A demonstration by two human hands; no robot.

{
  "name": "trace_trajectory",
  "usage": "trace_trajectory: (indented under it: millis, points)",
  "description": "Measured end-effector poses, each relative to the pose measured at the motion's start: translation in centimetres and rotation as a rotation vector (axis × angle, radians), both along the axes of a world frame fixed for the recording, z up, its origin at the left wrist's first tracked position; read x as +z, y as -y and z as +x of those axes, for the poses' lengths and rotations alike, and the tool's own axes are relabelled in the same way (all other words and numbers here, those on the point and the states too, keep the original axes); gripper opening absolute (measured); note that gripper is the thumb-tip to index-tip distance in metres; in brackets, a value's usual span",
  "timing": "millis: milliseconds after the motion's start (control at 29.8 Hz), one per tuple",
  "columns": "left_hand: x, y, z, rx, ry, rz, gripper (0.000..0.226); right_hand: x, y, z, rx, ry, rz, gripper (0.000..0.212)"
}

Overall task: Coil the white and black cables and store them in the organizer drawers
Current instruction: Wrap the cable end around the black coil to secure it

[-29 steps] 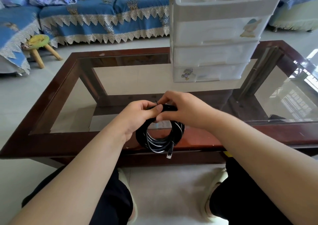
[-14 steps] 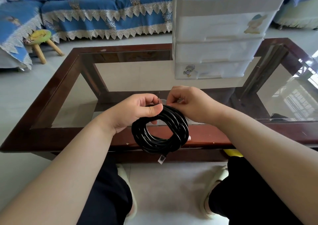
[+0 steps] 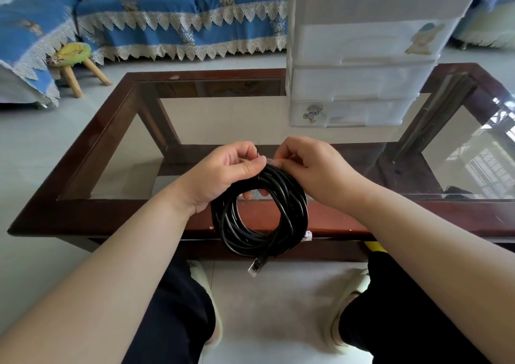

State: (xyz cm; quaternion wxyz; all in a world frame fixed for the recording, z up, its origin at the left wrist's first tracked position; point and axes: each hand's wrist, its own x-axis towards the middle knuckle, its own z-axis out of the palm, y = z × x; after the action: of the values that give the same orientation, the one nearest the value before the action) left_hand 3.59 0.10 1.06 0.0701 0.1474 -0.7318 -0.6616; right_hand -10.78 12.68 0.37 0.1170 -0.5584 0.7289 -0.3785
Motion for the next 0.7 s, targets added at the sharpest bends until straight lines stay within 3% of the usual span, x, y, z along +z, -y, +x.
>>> trace_trajectory:
  millis: [134, 268, 503, 704]
  points:
    - [-0.5, 0.7, 0.2, -0.027, 0.013, 0.088, 0.019, 0.6, -0.3, 0.4, 0.094, -0.035, -0.031, 0.009]
    - [-0.6, 0.6, 0.2, -0.099, 0.021, 0.101, 0.016, 1.2, -0.8, 0.5, 0.251, -0.035, 0.059, 0.039]
    - [-0.8, 0.0, -0.1, -0.184, 0.120, 0.137, 0.032, 1.4, -1.2, 0.8, 0.254, -0.262, 0.164, 0.024]
    - [-1.1, 0.1, 0.0, -0.229, 0.160, 0.184, 0.044, 1.6, -1.7, 0.8, 0.273, -0.241, 0.164, 0.019]
